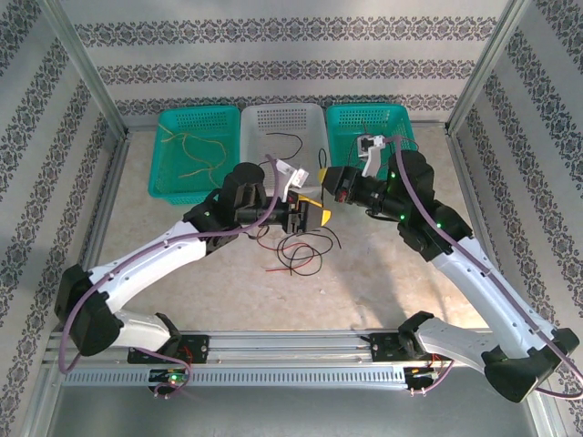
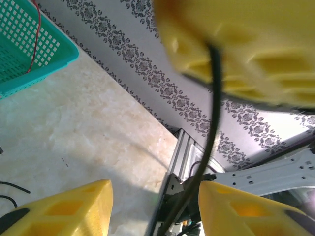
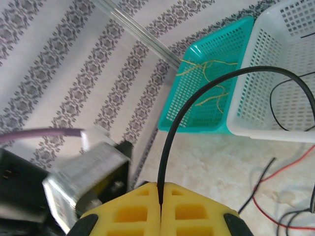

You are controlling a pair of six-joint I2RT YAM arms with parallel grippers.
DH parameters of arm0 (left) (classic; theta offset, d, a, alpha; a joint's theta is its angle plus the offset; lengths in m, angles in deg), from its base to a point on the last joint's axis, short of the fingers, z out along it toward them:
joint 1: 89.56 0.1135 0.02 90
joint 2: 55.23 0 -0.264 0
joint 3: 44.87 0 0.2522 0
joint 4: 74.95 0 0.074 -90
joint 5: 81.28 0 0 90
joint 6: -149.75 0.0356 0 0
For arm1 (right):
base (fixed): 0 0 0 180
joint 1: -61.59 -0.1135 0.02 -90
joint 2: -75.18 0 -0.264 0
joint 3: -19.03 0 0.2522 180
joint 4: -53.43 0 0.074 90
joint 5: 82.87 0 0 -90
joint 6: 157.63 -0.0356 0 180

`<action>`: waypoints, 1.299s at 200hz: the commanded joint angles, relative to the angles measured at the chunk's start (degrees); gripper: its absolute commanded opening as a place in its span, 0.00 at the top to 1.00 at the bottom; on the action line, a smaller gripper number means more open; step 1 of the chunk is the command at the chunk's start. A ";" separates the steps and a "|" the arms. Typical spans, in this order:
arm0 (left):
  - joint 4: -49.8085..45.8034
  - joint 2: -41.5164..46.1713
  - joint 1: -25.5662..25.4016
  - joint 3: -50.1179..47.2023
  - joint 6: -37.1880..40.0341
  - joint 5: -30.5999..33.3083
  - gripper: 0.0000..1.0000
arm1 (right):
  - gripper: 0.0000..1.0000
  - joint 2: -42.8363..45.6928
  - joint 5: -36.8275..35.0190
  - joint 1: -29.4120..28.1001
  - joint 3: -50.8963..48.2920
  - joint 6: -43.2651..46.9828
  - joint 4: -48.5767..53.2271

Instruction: Untangle the cables

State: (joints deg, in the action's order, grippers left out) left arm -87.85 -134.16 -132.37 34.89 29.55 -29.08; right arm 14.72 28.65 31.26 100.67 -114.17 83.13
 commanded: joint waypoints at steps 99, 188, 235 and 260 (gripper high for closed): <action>-13.12 -6.20 5.22 14.60 12.62 14.96 1.00 | 0.69 1.37 1.56 12.61 -4.36 -0.82 -3.55; -38.44 -39.52 17.20 63.21 26.42 22.95 1.00 | 0.61 11.88 1.14 19.12 -17.87 -4.04 1.47; -42.87 -50.63 17.52 71.71 27.56 27.43 0.42 | 0.61 16.14 0.06 19.08 -20.75 -4.29 5.54; -44.10 -50.48 17.53 70.56 24.34 26.58 0.39 | 0.61 15.59 0.94 19.08 -21.60 -4.13 6.17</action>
State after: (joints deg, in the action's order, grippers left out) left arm -127.85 -186.10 -115.32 105.48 55.41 -3.15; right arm 30.45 29.85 50.23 80.60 -118.33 87.83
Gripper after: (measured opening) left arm 0.610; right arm 0.388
